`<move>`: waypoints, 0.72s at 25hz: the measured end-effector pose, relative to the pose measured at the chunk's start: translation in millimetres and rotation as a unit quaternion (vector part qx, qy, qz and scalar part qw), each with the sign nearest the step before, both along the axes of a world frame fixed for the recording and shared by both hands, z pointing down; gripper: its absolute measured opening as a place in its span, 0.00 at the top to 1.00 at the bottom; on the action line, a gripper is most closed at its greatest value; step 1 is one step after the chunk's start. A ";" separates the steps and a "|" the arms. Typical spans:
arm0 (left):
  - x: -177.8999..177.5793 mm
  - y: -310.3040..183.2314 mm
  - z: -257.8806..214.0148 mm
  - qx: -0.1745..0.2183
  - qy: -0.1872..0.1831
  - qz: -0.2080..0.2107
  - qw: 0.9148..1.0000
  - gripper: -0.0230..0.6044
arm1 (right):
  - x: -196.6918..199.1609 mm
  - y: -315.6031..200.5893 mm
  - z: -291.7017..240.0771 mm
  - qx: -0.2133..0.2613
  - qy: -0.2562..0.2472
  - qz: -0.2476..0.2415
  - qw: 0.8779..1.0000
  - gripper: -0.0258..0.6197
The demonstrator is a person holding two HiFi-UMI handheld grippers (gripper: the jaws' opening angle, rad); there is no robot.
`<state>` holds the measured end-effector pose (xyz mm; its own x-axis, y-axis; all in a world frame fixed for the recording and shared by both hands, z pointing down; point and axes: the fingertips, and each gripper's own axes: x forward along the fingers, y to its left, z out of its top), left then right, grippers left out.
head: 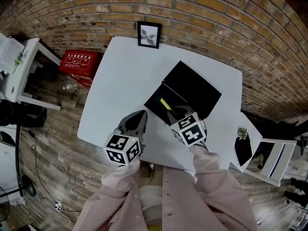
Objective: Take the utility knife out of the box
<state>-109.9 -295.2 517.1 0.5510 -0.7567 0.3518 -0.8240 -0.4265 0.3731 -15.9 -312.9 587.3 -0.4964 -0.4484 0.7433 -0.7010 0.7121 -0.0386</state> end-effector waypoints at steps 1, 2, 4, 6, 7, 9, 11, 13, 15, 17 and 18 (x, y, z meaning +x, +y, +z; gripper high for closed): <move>0.2 -0.4 -2.8 0.005 0.000 0.001 1.000 0.98 | -0.4 1.2 -3.9 0.005 -0.005 0.000 1.000 0.86; 0.2 -0.8 -5.6 0.009 -0.001 0.001 1.000 0.98 | -0.8 2.4 -8.1 0.011 -0.011 0.000 1.000 0.86; -0.5 -0.8 -11.1 0.017 -0.003 -0.001 1.000 0.98 | -0.7 4.4 -16.9 0.022 -0.023 0.003 0.999 0.86; -0.9 -0.2 -17.4 0.026 -0.004 -0.002 1.000 0.98 | 0.0 5.9 -26.6 0.031 -0.034 0.007 0.999 0.86; -1.0 0.3 -20.8 0.030 -0.004 -0.002 1.000 0.98 | 0.0 6.5 -31.9 0.034 -0.041 0.010 0.999 0.86; -1.0 1.8 -27.1 0.039 -0.003 0.000 0.999 0.98 | -0.4 8.3 -43.3 0.041 -0.063 0.016 0.997 0.86; -1.1 3.3 -32.9 0.048 -0.001 0.001 0.999 0.98 | -0.6 10.0 -55.0 0.049 -0.087 0.023 0.995 0.86; -1.9 3.3 -39.7 0.058 0.000 0.002 0.998 0.98 | 0.3 10.4 -66.4 0.059 -0.109 0.031 0.992 0.86; -2.3 2.2 -47.0 0.069 0.000 0.003 0.998 0.98 | 2.8 9.9 -77.2 0.071 -0.127 0.038 0.989 0.86; -2.2 1.3 -54.4 0.080 -0.002 0.003 0.997 0.98 | 6.1 10.0 -87.0 0.082 -0.144 0.045 0.985 0.86; -2.2 1.0 -58.1 0.086 -0.003 0.004 0.996 0.98 | 7.5 10.3 -91.5 0.087 -0.152 0.048 0.983 0.86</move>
